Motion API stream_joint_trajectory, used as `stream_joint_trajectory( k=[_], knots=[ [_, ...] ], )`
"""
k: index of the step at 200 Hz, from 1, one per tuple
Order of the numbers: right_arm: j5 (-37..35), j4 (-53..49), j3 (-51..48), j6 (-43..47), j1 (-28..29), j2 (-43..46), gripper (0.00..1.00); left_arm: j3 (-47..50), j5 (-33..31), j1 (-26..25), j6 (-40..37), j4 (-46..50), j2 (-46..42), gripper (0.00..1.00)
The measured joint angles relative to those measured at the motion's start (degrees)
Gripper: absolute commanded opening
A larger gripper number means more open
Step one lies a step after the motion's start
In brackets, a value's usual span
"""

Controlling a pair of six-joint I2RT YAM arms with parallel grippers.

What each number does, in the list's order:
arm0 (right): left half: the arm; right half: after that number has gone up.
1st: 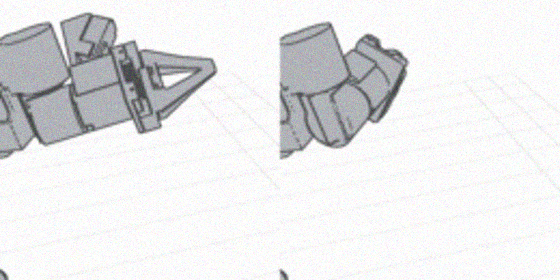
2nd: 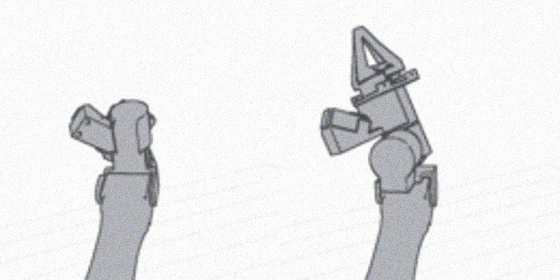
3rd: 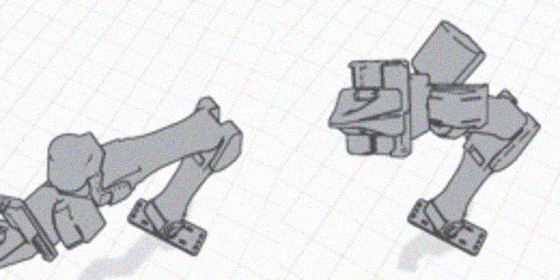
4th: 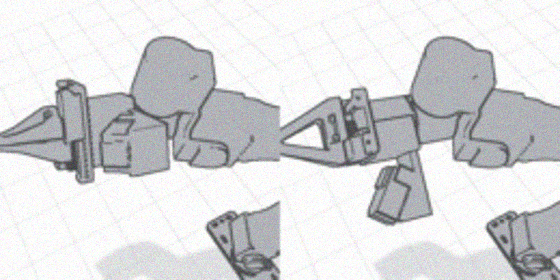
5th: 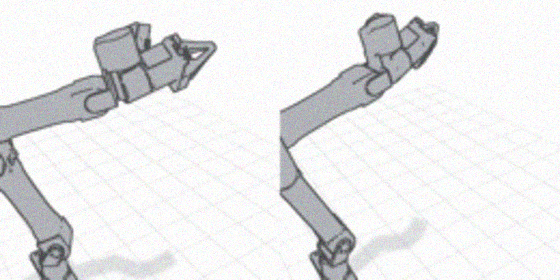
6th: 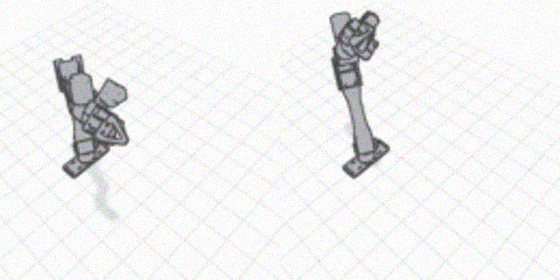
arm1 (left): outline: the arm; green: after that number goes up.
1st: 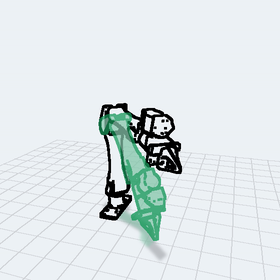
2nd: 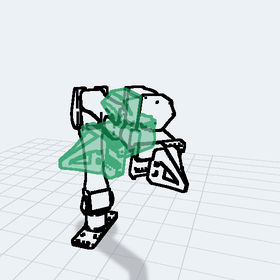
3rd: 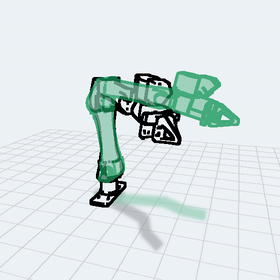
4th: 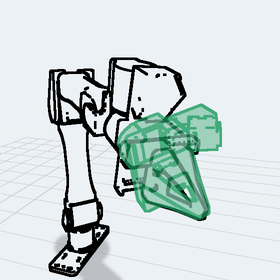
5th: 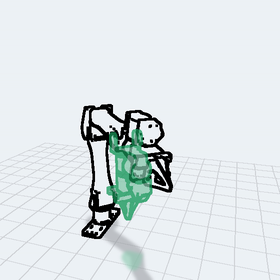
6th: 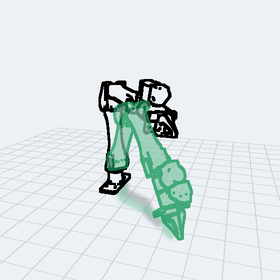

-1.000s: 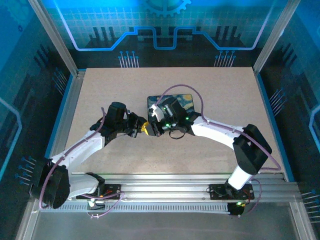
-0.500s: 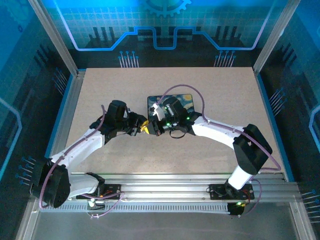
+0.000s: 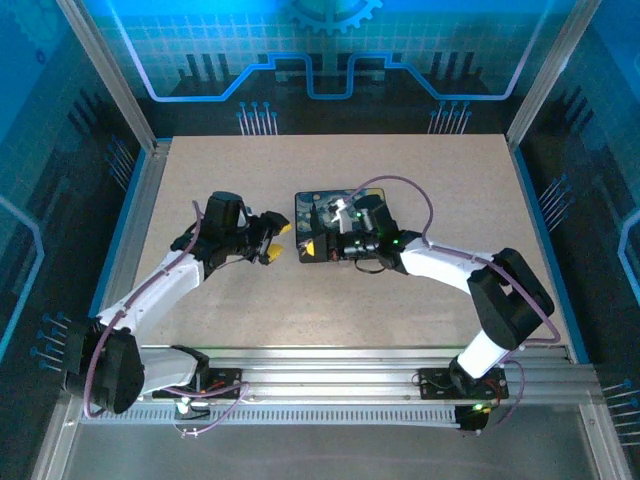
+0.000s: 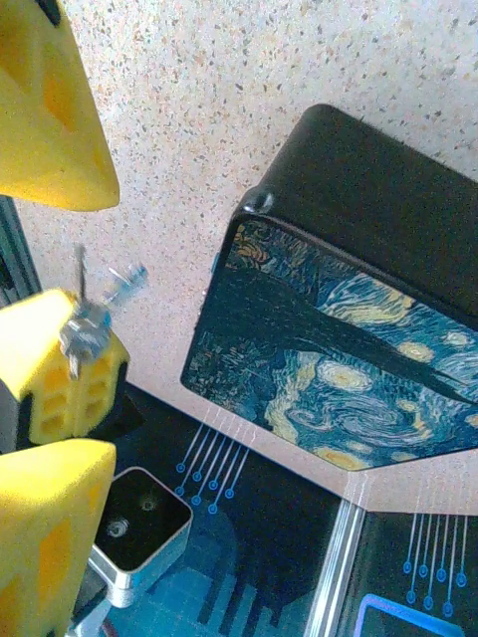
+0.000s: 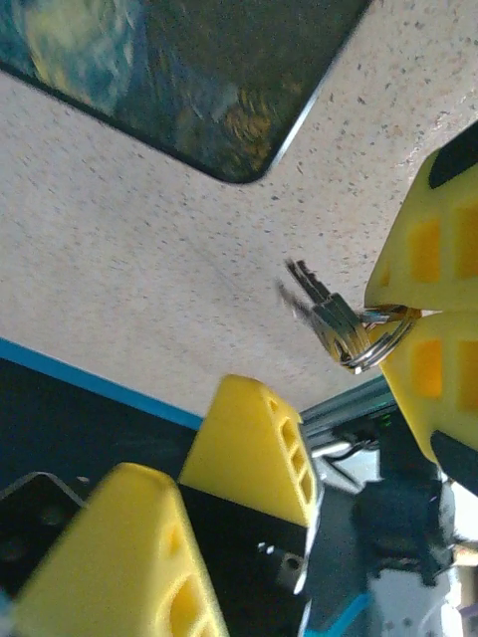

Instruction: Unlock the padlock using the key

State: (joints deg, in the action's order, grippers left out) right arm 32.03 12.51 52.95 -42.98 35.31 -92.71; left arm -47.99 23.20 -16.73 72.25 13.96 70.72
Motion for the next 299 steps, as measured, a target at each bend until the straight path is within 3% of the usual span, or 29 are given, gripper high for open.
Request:
stream_joint_trajectory(
  k=[42, 128, 299],
  knots=[
    [0.0, 7.4, -0.5, -9.1, -2.1, 1.4, 0.03, 0.0, 2.8, -0.2, -0.1, -0.9, 0.0, 0.40],
    [-0.5, 18.6, -0.9, -31.8, -4.5, -0.2, 0.02, 0.6, 4.8, -2.0, 6.5, -9.2, 0.9, 0.43],
    [-0.5, 20.3, -0.9, -35.6, -2.2, -1.5, 0.02, 1.7, 4.5, -2.1, 13.6, -17.9, 3.6, 0.35]
  ],
)
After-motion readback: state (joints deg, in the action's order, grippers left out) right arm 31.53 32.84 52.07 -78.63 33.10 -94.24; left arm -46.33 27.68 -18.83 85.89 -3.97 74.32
